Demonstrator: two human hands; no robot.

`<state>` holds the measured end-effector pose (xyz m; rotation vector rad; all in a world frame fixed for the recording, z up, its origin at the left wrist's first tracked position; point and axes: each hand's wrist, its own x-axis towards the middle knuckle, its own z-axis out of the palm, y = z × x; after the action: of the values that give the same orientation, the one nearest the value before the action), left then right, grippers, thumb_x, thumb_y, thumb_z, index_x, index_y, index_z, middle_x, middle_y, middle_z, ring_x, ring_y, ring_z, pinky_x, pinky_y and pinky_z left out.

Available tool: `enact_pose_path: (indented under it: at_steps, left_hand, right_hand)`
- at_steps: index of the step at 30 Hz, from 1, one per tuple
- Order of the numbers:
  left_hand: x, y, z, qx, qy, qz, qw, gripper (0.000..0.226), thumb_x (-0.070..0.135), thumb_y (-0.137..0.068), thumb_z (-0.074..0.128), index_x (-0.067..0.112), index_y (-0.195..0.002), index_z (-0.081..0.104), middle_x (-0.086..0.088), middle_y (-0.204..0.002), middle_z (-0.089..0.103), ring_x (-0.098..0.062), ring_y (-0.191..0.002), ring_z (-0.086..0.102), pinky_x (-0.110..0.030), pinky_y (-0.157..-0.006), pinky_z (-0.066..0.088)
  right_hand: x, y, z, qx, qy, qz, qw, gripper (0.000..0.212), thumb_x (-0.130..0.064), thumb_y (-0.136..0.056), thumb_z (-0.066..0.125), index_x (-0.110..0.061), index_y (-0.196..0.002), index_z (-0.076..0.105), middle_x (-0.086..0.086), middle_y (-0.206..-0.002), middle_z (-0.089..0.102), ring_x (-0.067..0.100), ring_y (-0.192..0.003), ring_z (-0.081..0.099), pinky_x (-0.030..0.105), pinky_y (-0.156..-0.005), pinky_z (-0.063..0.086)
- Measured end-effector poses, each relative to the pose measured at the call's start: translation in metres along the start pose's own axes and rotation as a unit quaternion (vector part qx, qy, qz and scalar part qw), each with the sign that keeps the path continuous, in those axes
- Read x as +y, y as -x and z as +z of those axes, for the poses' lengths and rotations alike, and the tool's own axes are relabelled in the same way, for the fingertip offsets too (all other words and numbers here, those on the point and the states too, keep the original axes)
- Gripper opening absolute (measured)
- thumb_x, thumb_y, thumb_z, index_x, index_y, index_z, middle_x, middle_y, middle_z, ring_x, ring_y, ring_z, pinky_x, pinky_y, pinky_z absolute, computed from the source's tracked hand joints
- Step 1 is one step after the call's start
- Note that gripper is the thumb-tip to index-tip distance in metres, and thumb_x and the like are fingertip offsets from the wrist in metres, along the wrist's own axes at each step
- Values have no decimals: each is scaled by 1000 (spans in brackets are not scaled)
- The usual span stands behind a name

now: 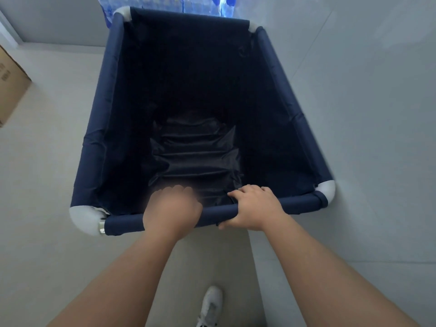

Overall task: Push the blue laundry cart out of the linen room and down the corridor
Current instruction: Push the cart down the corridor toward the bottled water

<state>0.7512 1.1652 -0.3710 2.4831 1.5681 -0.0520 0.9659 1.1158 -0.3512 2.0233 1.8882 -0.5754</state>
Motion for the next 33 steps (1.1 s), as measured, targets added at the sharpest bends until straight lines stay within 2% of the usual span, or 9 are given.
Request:
enact_pose_path:
  at_steps: [2, 4, 7, 10, 13, 16, 25, 33]
  left_hand:
    - [0, -4, -1, 2, 2, -1, 1000, 37, 40, -92, 25, 25, -94, 58, 5, -94, 62, -19, -86, 55, -38, -86, 42]
    - [-1, -9, -4, 5, -3, -4, 1000, 33, 39, -92, 26, 25, -91, 56, 5, -93, 62, -19, -85, 55, -37, -84, 41]
    - [-1, -14, -5, 0, -10, -6, 1000, 33, 39, -91, 26, 25, -90, 56, 5, -92, 62, -19, -84, 55, -37, -80, 40]
    - [-1, -19, -7, 1, -18, -6, 1000, 40, 40, -90, 24, 25, -96, 59, 6, -96, 63, -19, -85, 56, -36, -79, 41]
    - [-1, -20, -7, -3, -19, -9, 1000, 43, 41, -90, 22, 26, -99, 60, 7, -99, 63, -18, -86, 56, -35, -79, 42]
    - [-2, -20, -7, -3, -9, -9, 1000, 42, 41, -90, 23, 25, -99, 61, 6, -100, 63, -19, -87, 57, -37, -80, 43]
    - [-3, -17, -3, 9, -4, 5, 1000, 45, 42, -92, 24, 24, -98, 65, 4, -101, 65, -19, -88, 58, -37, -80, 43]
    - [-3, -19, -3, 14, 6, 6, 1000, 51, 43, -90, 19, 23, -96, 66, 3, -102, 65, -22, -87, 58, -40, -80, 44]
  right_hand:
    - [1, -3, -2, 2, 0, -12, 1000, 114, -101, -53, 38, -36, -147, 39, -5, -145, 49, 20, -138, 36, 50, -115, 21]
    - [2, -7, -6, -1, -8, -25, 1000, 115, -103, -55, 31, -36, -148, 38, -5, -148, 47, 21, -144, 28, 56, -119, 9]
    - [6, -14, -8, -6, -36, -36, 999, 111, -102, -62, 11, -36, -146, 42, -6, -150, 48, 20, -147, 24, 58, -119, 1]
    - [8, -21, -9, -6, -73, -15, 997, 106, -95, -69, -2, -37, -141, 49, -5, -145, 53, 19, -139, 37, 58, -117, 10]
    - [6, -28, -11, -25, -98, 29, 994, 101, -92, -72, 1, -37, -142, 48, -3, -144, 53, 22, -133, 44, 61, -115, 16]
    - [3, -32, -13, -45, -97, 58, 993, 99, -91, -73, 4, -36, -145, 43, -2, -144, 52, 23, -131, 46, 59, -116, 16]
    - [0, -30, -7, -14, -68, 58, 996, 93, -86, -76, 7, -35, -140, 52, 0, -133, 60, 24, -118, 56, 51, -108, 28]
    - [0, -31, -10, -41, -75, 59, 995, 91, -85, -77, 8, -37, -143, 47, 0, -138, 56, 25, -122, 53, 51, -108, 30]
